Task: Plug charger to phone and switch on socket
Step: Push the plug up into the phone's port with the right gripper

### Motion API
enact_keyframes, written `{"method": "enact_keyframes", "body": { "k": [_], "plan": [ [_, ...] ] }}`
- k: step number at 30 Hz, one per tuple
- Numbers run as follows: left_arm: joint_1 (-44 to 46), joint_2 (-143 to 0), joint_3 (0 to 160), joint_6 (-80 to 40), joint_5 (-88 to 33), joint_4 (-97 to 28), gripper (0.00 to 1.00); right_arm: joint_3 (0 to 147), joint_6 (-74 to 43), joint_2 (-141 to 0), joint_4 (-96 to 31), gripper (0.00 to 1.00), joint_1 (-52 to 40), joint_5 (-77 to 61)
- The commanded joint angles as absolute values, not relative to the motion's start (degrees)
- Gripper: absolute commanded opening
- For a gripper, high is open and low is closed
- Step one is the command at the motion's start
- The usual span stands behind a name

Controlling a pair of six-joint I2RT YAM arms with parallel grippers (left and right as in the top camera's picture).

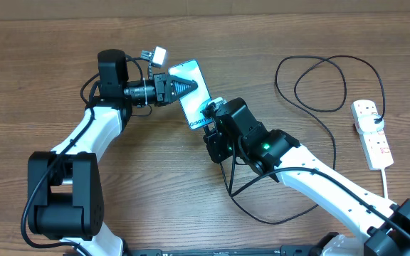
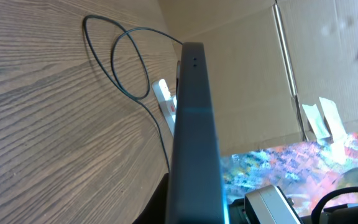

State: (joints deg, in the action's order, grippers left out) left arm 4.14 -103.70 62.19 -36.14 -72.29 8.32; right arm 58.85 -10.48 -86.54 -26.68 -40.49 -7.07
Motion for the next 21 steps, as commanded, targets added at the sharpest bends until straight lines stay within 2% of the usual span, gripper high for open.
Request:
{"method": "enact_keyframes", "body": {
  "k": [1, 7, 21],
  "plan": [
    [9.1, -103.8, 61.2, -33.5, -82.0, 5.1, 0.04, 65.9, -10.3, -86.2, -21.9, 0.04, -40.1, -5.2],
    [9.1, -103.8, 61.2, -28.2, -81.8, -1.6, 0.04, 67.7, -10.5, -86.2, -21.8, 0.04, -40.1, -5.2],
    [9.5, -103.8, 61.2, -28.3, -78.4, -1.7, 0.05, 67.7, -10.5, -86.2, -23.4, 0.04, -40.1, -5.2]
  ]
}}
